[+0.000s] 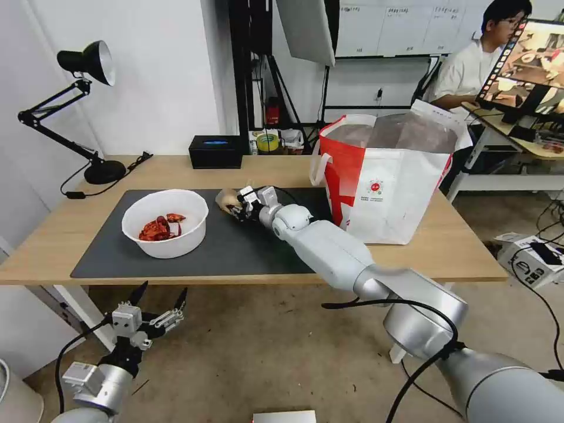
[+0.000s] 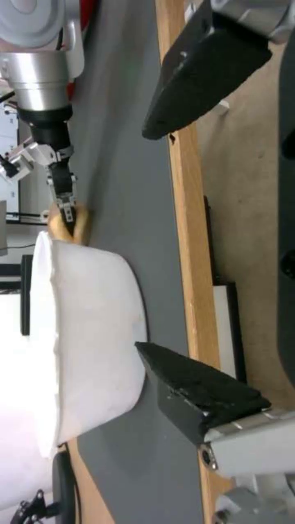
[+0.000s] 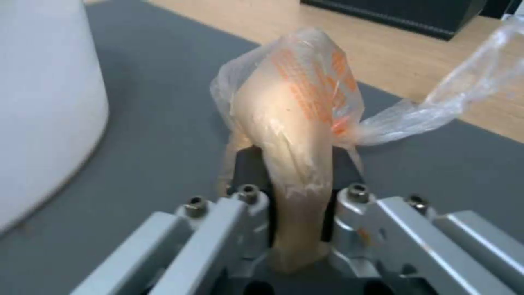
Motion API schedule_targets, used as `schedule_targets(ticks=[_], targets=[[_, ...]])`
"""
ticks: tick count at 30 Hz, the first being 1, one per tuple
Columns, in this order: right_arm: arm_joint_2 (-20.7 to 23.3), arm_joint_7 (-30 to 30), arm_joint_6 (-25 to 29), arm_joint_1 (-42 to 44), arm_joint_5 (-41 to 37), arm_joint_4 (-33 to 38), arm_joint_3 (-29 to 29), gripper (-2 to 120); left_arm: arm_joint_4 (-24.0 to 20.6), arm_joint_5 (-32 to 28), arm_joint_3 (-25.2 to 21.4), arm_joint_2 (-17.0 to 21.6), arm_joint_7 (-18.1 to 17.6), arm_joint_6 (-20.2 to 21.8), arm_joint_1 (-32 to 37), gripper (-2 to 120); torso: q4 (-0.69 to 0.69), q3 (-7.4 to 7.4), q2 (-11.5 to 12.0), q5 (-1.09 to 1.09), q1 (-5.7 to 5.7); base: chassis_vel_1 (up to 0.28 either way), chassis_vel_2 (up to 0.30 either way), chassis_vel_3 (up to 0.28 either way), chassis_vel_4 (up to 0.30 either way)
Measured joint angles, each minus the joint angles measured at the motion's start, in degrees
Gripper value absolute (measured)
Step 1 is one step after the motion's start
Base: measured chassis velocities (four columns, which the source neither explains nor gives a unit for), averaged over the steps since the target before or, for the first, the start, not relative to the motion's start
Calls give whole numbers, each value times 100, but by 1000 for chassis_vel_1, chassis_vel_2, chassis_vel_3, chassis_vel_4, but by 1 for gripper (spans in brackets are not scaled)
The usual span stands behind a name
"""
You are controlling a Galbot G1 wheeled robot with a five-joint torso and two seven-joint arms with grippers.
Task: Pick up the trash from the table and place it into the takeout bag.
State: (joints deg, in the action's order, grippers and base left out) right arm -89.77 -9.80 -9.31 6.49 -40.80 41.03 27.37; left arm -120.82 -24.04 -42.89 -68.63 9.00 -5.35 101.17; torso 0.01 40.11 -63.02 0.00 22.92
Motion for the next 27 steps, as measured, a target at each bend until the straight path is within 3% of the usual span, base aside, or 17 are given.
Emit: schedule_targets(ticks=[6,9,12,13,14,17,27], targets=[[413,264,-115,214,-151,859,-124,5,-48,-43,-49,15,-2,-1,21,100,-1,0,0,0,0,0,0,0,0],[1056,511,-211,428,-339,1845,-96,5,-50,-44,-54,9,-2,-11,37,100,-2,0,0,1,0,0,0,0,0],[1343,607,-243,533,-403,2290,-91,5,-48,-40,-44,5,-1,-19,36,100,-3,0,0,2,0,0,0,0,0],[1721,720,-269,697,-466,2850,-121,5,-40,-29,-16,4,-1,-28,29,100,-2,0,0,1,0,0,0,0,0],[1721,720,-269,697,-466,2850,-121,5,-40,-29,-16,4,-1,-28,29,100,-2,0,0,1,0,0,0,0,0],[2252,837,-277,1019,-506,3790,-379,5,-45,-13,37,6,-2,-29,7,100,-2,-1,-1,1,0,0,0,0,0],[3017,1001,-131,1569,-533,5167,-1137,5,-69,6,74,8,-8,-29,12,100,-2,0,-1,2,0,0,0,0,0]])
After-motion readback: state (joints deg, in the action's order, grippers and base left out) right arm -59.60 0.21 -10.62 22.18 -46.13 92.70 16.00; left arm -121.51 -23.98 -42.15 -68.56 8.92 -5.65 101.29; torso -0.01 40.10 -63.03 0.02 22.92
